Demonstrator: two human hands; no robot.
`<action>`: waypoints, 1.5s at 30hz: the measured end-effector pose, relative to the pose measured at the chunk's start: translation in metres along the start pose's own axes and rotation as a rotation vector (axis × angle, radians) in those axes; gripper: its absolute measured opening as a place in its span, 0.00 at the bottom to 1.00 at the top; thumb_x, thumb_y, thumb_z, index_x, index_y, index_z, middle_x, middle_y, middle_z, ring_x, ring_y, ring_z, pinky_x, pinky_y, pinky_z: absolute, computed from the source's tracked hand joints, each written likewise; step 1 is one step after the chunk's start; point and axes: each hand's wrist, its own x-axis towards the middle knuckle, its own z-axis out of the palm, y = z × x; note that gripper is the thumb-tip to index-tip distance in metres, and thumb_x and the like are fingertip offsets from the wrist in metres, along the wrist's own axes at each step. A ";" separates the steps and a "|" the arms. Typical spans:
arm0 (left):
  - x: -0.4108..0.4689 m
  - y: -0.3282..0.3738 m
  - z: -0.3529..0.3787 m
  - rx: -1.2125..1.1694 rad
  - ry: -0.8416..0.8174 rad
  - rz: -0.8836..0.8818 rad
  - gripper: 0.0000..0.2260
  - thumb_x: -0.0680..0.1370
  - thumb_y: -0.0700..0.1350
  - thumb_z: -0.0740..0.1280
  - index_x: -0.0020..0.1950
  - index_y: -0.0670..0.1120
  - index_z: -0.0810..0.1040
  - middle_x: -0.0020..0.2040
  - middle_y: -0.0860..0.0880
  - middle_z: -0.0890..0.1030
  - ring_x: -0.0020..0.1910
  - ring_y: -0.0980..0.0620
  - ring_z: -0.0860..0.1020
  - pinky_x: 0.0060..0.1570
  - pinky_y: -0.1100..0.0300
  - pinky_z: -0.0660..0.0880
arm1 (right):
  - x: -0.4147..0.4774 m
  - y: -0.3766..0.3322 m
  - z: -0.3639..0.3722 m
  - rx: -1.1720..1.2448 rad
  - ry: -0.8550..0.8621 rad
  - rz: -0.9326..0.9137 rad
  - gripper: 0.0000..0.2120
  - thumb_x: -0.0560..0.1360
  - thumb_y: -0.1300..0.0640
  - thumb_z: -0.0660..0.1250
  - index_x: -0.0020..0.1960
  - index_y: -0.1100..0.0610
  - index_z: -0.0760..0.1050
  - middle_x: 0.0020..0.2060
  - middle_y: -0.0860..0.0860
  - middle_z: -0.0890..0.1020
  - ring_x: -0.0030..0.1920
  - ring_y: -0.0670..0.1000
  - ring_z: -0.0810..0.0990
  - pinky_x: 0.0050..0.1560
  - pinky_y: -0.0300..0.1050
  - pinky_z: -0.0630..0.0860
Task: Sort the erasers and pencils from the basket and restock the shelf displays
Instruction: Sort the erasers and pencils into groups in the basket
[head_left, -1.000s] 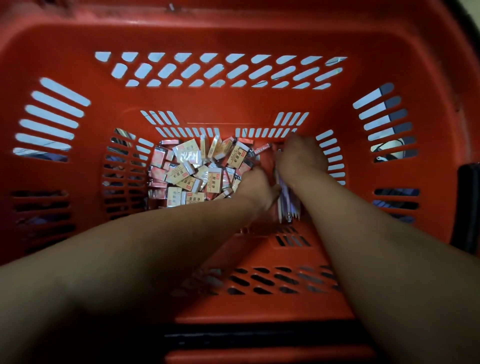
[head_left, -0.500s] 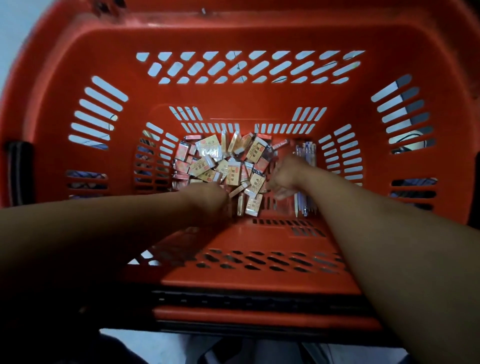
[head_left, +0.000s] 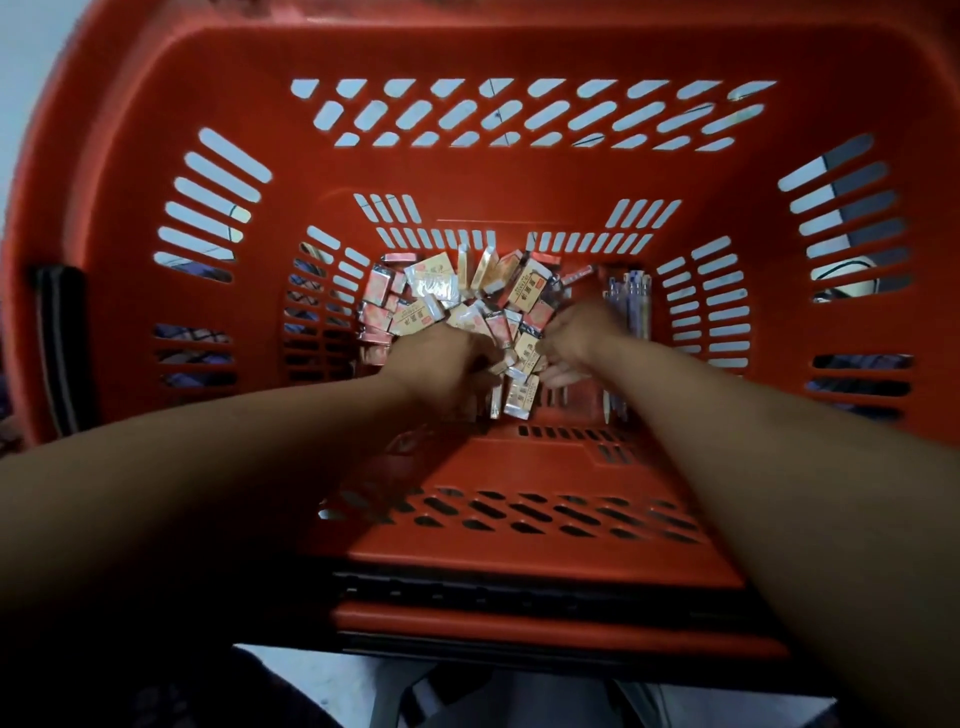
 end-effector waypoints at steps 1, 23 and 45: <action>0.000 -0.001 0.003 0.008 0.011 0.001 0.13 0.80 0.58 0.67 0.62 0.56 0.79 0.54 0.51 0.84 0.56 0.45 0.80 0.45 0.56 0.75 | 0.002 0.000 0.002 -0.020 0.027 -0.029 0.16 0.72 0.66 0.75 0.58 0.62 0.77 0.45 0.60 0.84 0.43 0.59 0.87 0.42 0.55 0.85; 0.014 0.031 0.014 -0.039 0.014 -0.159 0.15 0.77 0.59 0.71 0.56 0.50 0.80 0.47 0.47 0.76 0.45 0.44 0.78 0.40 0.56 0.71 | 0.003 0.002 -0.005 -0.097 -0.032 0.004 0.13 0.74 0.68 0.72 0.58 0.65 0.77 0.49 0.63 0.85 0.48 0.60 0.86 0.53 0.57 0.83; 0.020 -0.026 -0.034 -0.379 -0.396 -0.129 0.13 0.70 0.49 0.80 0.32 0.45 0.81 0.27 0.57 0.77 0.27 0.61 0.73 0.34 0.65 0.69 | -0.007 0.008 0.008 -0.449 -0.310 -0.196 0.13 0.73 0.70 0.74 0.57 0.63 0.81 0.36 0.55 0.82 0.39 0.56 0.84 0.37 0.44 0.83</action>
